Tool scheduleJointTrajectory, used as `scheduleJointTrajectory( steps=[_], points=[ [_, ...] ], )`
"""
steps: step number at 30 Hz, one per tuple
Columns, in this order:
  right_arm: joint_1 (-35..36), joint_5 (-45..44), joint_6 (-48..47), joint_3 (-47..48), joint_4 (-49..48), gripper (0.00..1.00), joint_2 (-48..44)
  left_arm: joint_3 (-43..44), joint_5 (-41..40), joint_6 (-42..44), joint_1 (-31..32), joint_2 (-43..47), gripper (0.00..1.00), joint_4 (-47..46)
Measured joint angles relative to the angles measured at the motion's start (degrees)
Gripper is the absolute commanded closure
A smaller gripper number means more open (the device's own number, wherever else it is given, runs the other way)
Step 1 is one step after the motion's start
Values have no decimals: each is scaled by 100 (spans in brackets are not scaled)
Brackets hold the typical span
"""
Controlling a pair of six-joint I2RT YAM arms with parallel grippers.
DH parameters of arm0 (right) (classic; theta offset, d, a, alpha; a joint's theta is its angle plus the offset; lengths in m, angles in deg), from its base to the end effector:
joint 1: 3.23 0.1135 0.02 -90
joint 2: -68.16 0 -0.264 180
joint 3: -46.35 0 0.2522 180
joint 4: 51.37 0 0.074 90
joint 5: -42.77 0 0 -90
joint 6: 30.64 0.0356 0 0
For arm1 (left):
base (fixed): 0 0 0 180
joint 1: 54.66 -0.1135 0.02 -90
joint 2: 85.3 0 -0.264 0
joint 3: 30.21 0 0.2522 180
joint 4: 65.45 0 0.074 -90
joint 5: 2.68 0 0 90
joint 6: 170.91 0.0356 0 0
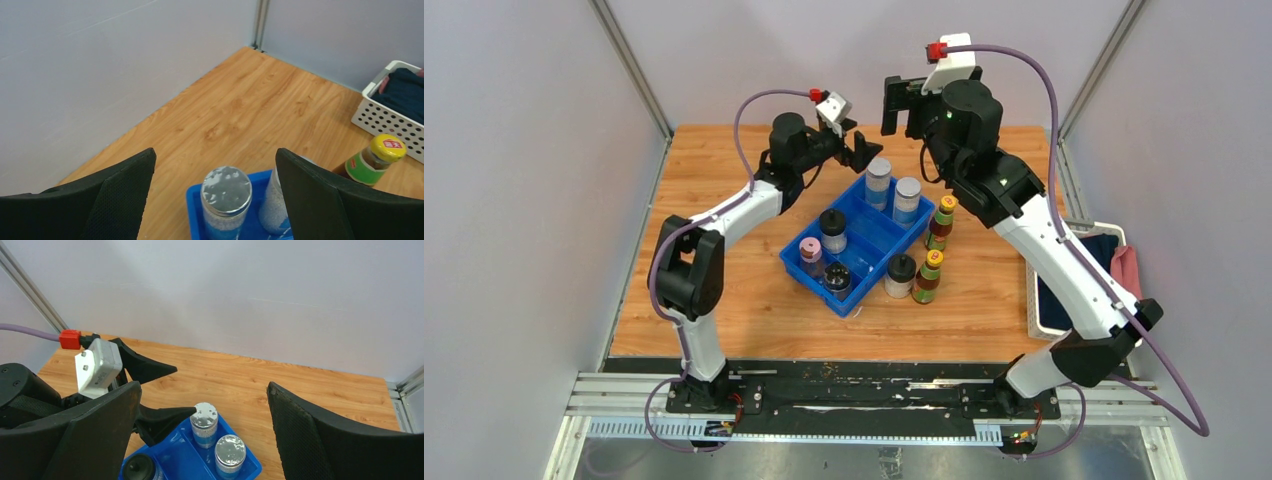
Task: Organize the condiment bottles
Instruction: Pick up the bottle from the center of the board.
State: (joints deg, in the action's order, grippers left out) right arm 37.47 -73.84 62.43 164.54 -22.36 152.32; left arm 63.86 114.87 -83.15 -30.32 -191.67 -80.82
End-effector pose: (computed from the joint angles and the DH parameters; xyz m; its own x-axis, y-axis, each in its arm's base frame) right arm 0.2436 0.1885 0.5265 0.0531 0.1089 -0.9926 -0.2479 0.9643 0.0925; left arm 0.3998 -0.1989 0.3187 0.0180 -0.0462 -0.9988 0.7875 0.6161 -0.0143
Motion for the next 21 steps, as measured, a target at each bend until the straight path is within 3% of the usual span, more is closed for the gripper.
scheduleJointTrajectory(
  steps=[21],
  points=[
    [-20,-166,35,0,111,0,-328,658,595,852,667,-85,3,1043]
  ],
)
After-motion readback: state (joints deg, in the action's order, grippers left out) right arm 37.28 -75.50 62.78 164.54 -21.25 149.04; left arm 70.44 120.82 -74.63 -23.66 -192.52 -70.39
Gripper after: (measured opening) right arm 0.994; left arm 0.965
